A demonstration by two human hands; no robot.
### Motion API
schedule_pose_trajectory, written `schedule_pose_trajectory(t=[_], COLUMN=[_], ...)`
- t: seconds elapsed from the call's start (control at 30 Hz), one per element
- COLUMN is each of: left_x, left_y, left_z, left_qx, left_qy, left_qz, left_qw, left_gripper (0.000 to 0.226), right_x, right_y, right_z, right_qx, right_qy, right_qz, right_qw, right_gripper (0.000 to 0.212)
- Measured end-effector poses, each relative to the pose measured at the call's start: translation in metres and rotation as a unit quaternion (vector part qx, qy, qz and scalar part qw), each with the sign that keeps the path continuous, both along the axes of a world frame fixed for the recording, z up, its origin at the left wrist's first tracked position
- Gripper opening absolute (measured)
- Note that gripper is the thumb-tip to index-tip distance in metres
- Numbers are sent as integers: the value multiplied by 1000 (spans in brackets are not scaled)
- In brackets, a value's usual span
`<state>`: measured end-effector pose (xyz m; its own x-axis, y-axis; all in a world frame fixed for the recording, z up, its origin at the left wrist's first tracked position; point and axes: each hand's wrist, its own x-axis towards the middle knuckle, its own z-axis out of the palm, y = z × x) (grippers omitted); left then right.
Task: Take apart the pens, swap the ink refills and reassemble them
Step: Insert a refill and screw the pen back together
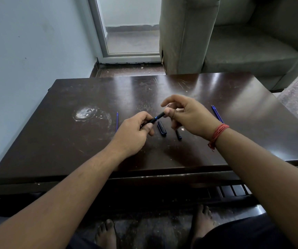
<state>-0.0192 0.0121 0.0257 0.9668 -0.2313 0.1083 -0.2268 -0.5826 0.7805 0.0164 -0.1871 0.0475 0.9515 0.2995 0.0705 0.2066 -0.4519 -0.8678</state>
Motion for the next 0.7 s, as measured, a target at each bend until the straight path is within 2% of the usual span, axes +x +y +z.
schedule_pose_trajectory(t=[0.17, 0.3, 0.53, 0.57, 0.67, 0.7], left_x=[-2, -2, -1, -1, -1, -1], left_y=[1, 0, 1, 1, 0, 0], left_z=[-3, -3, -2, -3, -4, -4], left_qx=[5, 8, 12, 15, 19, 16], left_qy=[7, 6, 4, 4, -2, -4], left_qz=[-4, -8, -7, -9, -15, -14], left_qw=[1000, 1000, 1000, 1000, 1000, 1000], left_gripper=[14, 14, 15, 14, 13, 14], right_x=[-3, -3, -6, -6, -7, -6], right_y=[2, 5, 5, 7, 9, 8], right_z=[-1, -1, -1, -2, -1, -2], right_qx=[6, -63, -23, -33, -57, -63], right_qy=[8, 10, 17, 17, 16, 7], right_qz=[27, -7, 37, 30, 4, -3], right_qw=[1000, 998, 999, 999, 998, 998], right_gripper=[8, 32, 7, 8, 34, 35])
